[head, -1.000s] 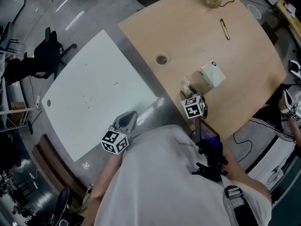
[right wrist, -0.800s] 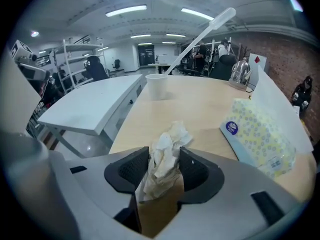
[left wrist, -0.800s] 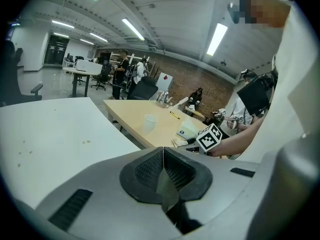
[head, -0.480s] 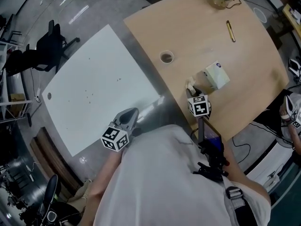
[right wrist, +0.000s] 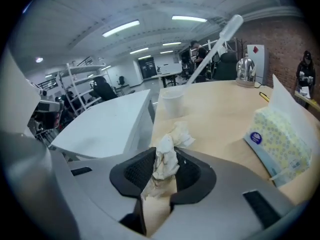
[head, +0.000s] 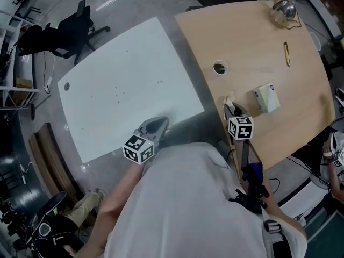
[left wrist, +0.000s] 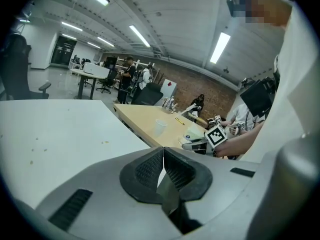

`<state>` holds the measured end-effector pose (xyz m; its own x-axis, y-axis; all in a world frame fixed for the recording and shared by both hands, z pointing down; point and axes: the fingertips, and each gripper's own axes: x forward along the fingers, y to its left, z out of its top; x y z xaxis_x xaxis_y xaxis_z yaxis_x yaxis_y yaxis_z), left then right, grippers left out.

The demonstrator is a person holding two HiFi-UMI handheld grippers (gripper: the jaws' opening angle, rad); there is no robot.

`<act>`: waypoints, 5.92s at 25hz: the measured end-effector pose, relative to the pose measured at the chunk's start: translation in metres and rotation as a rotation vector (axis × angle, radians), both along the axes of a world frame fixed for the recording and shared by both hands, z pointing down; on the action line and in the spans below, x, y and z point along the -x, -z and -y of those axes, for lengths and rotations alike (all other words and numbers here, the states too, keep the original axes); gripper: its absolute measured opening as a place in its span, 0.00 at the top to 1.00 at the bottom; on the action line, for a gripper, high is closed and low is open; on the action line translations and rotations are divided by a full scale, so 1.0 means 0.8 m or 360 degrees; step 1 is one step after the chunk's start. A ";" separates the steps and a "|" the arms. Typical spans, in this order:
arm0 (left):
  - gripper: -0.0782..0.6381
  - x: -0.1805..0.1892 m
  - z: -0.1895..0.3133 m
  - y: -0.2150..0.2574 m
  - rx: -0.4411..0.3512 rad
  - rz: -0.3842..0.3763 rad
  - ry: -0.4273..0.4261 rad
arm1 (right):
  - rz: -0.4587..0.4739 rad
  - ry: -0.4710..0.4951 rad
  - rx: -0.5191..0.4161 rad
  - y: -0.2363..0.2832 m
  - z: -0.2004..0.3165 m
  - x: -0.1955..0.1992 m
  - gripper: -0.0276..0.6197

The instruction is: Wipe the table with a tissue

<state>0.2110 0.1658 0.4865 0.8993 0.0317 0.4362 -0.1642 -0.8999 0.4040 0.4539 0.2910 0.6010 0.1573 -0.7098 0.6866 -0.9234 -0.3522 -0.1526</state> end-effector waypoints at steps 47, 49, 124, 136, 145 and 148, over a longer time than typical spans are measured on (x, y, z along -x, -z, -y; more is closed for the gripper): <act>0.88 0.233 0.183 -0.008 0.0101 -0.0074 0.0245 | -0.0063 0.0531 0.0128 0.023 0.265 0.218 0.80; 0.88 0.223 0.186 -0.010 0.0095 -0.0061 0.0265 | -0.0083 0.0567 0.0158 0.018 0.279 0.200 0.80; 0.88 0.246 0.207 -0.014 0.0111 0.0031 0.0428 | -0.0204 0.1388 0.0448 -0.032 0.339 0.306 0.82; 0.88 0.242 0.231 -0.004 0.0106 -0.0030 0.0504 | -0.0176 0.1306 0.0280 0.006 0.434 0.257 0.82; 0.88 0.253 0.235 -0.009 0.0151 -0.0038 0.0590 | -0.0207 0.1105 0.0272 0.004 0.537 0.207 0.82; 0.88 0.258 0.237 -0.010 0.0169 -0.0042 0.0629 | -0.0222 0.1068 0.0295 -0.005 0.555 0.201 0.82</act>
<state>0.0046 -0.0237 0.4944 0.8621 -0.2748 0.4258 -0.4773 -0.7229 0.4996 0.2933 -0.1530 0.6049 -0.1779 -0.5576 0.8108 -0.9568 0.2907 -0.0100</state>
